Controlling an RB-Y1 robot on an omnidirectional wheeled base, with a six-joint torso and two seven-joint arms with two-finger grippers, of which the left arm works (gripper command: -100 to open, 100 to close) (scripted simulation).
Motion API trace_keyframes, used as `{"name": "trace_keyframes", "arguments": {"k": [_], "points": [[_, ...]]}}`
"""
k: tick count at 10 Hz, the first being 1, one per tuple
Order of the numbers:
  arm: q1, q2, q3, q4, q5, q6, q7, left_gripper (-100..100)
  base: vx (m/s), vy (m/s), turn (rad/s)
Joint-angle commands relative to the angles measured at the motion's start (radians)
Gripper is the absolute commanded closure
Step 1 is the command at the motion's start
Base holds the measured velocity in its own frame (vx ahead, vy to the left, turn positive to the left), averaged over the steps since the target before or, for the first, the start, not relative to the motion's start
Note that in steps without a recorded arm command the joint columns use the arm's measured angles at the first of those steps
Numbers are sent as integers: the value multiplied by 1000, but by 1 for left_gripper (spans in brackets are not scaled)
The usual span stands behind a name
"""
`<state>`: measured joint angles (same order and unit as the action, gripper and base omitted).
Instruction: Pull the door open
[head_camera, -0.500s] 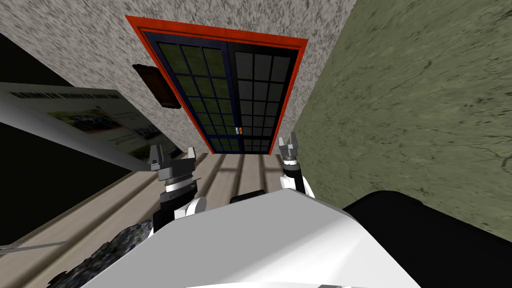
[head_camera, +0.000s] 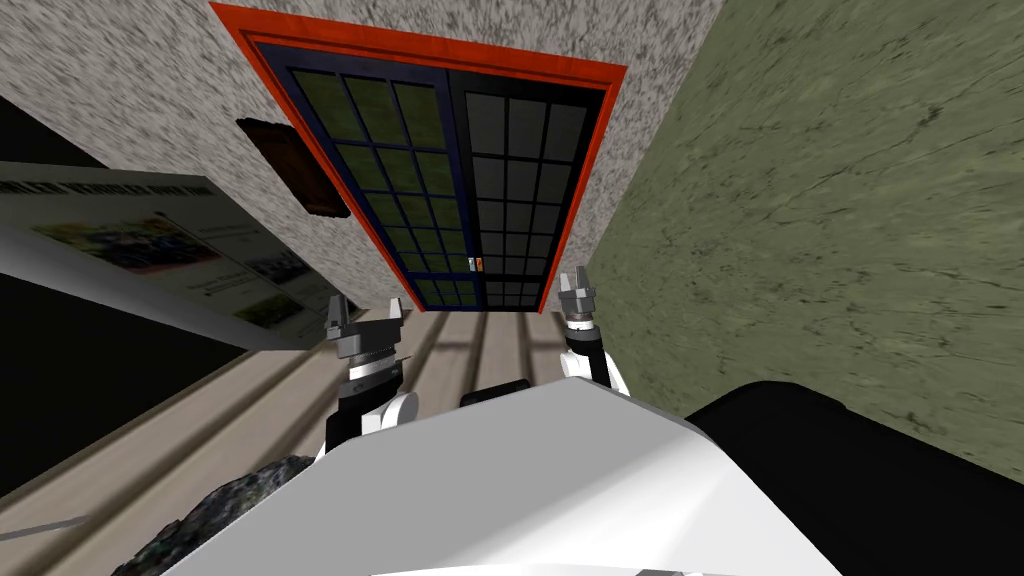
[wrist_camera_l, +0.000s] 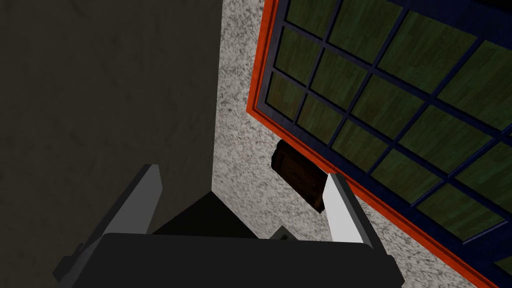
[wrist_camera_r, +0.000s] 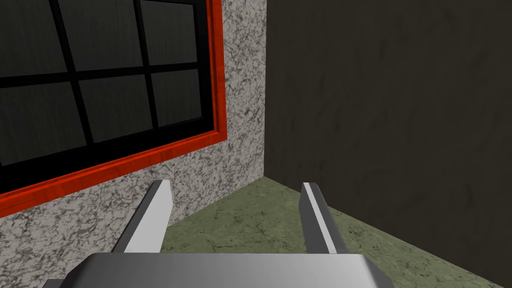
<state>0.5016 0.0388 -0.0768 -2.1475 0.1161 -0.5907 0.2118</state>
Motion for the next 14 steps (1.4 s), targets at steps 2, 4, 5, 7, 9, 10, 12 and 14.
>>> {"name": "trace_keyframes", "arguments": {"k": [2, 4, 5, 7, 9, 10, 12, 14], "points": [[-20, 12, -11, 61, 8, -9, 50, -100, 158, -28, -17], [-32, 19, -21, 103, 14, -15, 86, -100, 150, -12, -13], [-37, 21, -24, 118, 16, -18, 99, -100, 152, -18, -11], [-50, 28, -35, 163, 22, -25, 138, -100, 119, -10, -12], [-61, 32, -43, 198, 26, -30, 168, -100, 124, -29, -14], [-66, 34, -48, 215, 29, -33, 182, -100, 109, -21, -11], [-81, 40, -60, 267, 36, -41, 228, -100, 128, -16, -18], [-93, 43, -69, 305, 41, -47, 261, -100, 121, -4, -10]]}}
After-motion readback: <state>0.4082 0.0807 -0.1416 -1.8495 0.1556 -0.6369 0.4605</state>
